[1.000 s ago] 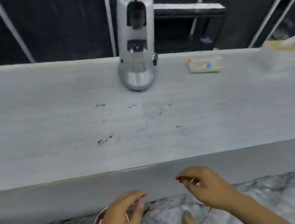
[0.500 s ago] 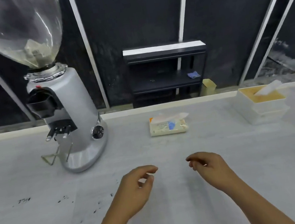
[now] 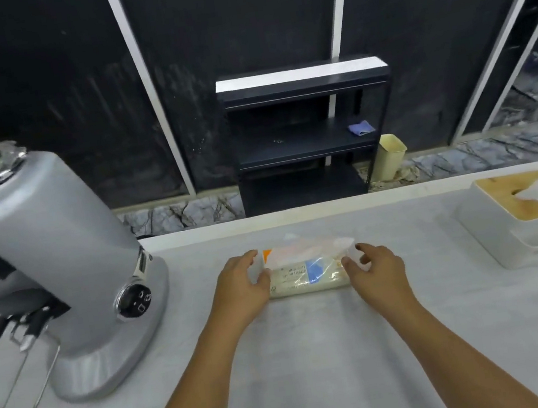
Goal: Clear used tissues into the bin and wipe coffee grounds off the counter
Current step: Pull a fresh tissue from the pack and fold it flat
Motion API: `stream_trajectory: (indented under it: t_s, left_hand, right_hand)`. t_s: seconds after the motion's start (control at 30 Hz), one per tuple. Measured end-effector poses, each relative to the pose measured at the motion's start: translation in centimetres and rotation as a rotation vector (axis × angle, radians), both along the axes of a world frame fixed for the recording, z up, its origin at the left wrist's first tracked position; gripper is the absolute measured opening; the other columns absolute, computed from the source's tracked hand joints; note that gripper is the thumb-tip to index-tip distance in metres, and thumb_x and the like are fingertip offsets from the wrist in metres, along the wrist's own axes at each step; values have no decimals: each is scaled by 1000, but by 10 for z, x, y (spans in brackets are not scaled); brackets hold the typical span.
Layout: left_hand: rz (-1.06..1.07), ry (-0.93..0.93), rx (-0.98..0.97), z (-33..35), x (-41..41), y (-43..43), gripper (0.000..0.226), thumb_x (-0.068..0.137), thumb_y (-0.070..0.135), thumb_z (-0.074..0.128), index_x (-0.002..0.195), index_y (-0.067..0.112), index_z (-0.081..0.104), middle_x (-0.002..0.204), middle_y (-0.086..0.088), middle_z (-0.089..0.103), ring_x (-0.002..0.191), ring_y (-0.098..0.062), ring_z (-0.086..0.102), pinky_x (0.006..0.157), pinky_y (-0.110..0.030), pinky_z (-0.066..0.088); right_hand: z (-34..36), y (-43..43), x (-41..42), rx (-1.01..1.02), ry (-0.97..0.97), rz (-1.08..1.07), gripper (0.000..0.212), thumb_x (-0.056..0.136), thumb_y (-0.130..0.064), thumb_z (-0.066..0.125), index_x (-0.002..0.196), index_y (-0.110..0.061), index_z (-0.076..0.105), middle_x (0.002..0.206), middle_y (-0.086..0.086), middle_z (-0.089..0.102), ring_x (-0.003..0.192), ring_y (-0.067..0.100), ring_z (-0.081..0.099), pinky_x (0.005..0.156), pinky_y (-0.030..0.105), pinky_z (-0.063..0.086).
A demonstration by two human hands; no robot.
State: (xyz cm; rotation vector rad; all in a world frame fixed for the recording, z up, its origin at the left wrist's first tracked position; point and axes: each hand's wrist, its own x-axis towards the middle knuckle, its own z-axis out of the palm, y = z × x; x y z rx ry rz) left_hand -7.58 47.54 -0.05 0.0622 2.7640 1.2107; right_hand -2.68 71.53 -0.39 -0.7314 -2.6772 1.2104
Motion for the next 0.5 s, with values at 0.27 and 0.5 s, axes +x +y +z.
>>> stream_trajectory:
  t_s: [0.27,0.5]
  left_hand:
    - [52,84,19,-27,-23,26,26,86,34,73,111,25,73,102,5,58,95,-14,60,84,-19,46]
    - [102,164,184,-18,-15,24,5,87,14,71,88,19,70,98,10,63,91,-1,58,72,-4,40]
  right_hand:
    - [-19,-8,-33,-173,176,-14,15,84,-36,73,96,-28,71,114,-8,59,115,28,52,98,44,46]
    - [-6,-9,-28,-116,315,188,9,96,-26,59,90,-20,58,90,-2,63,89,15,58,70,27,44]
